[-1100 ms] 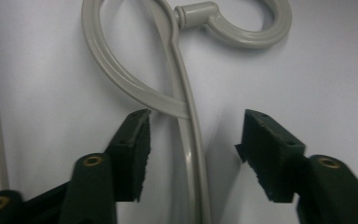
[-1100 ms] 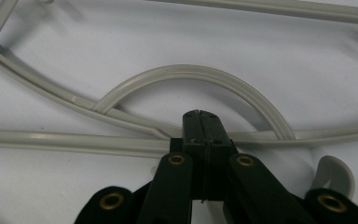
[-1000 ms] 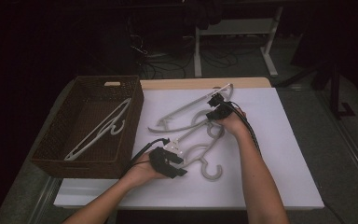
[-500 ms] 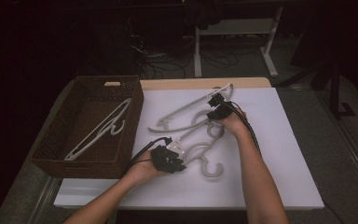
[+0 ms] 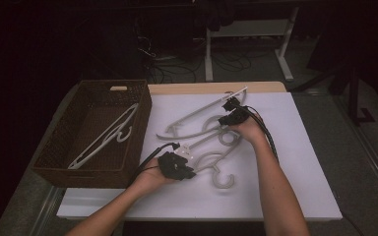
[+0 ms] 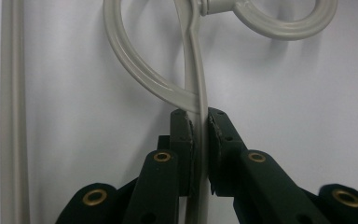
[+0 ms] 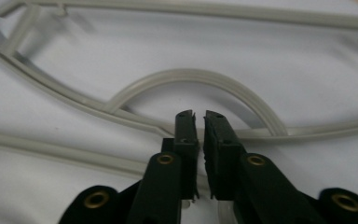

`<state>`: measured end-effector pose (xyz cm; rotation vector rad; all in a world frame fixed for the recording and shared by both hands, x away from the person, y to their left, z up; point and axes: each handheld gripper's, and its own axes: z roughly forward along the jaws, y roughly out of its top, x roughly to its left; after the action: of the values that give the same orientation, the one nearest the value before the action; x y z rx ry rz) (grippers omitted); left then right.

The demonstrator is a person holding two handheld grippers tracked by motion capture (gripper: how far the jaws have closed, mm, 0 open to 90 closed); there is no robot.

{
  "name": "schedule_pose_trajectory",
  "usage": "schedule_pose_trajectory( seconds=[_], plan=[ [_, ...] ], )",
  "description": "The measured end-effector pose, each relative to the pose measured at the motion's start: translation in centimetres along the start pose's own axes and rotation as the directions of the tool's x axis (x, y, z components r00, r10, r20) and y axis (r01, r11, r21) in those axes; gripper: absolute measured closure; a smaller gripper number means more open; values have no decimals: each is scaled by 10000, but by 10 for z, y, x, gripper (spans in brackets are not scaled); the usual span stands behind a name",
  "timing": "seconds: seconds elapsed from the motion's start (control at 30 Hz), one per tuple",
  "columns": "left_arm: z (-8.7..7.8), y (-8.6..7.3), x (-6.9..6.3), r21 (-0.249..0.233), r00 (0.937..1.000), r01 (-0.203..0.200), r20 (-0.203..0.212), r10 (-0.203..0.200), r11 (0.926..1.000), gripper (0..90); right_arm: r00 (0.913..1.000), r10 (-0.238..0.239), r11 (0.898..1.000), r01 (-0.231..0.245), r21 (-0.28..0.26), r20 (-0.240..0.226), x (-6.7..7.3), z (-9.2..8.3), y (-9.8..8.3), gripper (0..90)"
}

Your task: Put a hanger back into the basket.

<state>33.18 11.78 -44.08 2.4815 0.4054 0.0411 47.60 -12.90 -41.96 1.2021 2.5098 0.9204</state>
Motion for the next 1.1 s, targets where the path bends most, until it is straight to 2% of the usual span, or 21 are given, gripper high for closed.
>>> schedule_pose_trajectory(
  seconds=[0.13,0.23,0.47,0.63,0.83,1.1],
  plan=[
    [-7,1,1,-231,9999,94,-46,-95,9997,819,10000,-42,9990,39,-453,-74,3,-19,3,672],
    [-10,0,1,-440,9998,202,-12,-202,9988,819,9998,94,9969,-106,-780,-149,2,-33,1,573],
    [-19,2,1,-810,9993,373,130,-364,9960,820,9997,244,9910,-243,-1315,-7,0,-70,-9,442],
    [-21,1,2,-924,9984,550,205,-533,9942,819,9993,360,9873,-335,-1551,138,-3,-91,-26,401],
    [-26,4,5,-1112,9965,785,360,-749,9907,819,9993,291,9841,-245,-1758,241,-4,-108,-52,337],
    [-34,8,9,-1219,9934,1096,464,-1047,9865,819,9998,25,9806,19,-1961,220,10,-118,-82,247]
  ],
)
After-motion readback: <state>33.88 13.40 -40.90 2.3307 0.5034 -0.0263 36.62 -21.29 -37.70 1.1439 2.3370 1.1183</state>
